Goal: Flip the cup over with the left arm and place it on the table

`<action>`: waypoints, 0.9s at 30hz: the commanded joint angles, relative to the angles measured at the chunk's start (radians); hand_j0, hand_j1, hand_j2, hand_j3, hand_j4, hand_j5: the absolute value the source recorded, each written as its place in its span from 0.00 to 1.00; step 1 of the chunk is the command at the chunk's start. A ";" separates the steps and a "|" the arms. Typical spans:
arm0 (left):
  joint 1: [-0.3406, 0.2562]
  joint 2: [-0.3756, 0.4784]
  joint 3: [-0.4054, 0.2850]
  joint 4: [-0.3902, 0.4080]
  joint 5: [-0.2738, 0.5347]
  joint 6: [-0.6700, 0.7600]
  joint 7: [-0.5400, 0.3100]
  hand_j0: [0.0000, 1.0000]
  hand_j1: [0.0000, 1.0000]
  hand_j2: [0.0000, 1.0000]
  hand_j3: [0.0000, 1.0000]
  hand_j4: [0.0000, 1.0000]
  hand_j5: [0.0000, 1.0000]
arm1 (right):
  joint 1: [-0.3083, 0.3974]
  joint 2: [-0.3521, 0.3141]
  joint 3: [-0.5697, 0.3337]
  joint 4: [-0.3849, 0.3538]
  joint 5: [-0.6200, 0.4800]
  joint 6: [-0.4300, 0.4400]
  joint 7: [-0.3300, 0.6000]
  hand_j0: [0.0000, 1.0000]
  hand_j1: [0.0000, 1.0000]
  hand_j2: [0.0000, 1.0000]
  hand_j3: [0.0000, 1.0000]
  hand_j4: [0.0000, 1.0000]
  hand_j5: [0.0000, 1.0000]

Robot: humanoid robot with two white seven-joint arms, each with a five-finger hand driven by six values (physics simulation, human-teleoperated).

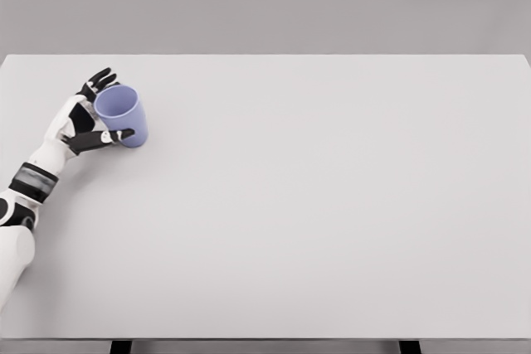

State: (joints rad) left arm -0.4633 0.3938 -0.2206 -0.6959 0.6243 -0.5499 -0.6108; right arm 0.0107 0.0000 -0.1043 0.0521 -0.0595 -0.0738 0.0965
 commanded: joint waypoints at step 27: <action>0.075 0.115 0.020 -0.139 0.034 -0.001 0.000 1.00 1.00 1.00 1.00 1.00 1.00 | 0.000 0.000 0.000 0.000 0.000 0.000 0.000 1.00 1.00 1.00 1.00 1.00 1.00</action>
State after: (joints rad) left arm -0.3881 0.4899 -0.2021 -0.8130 0.6443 -0.5512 -0.6108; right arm 0.0107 0.0000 -0.1043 0.0521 -0.0592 -0.0737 0.0965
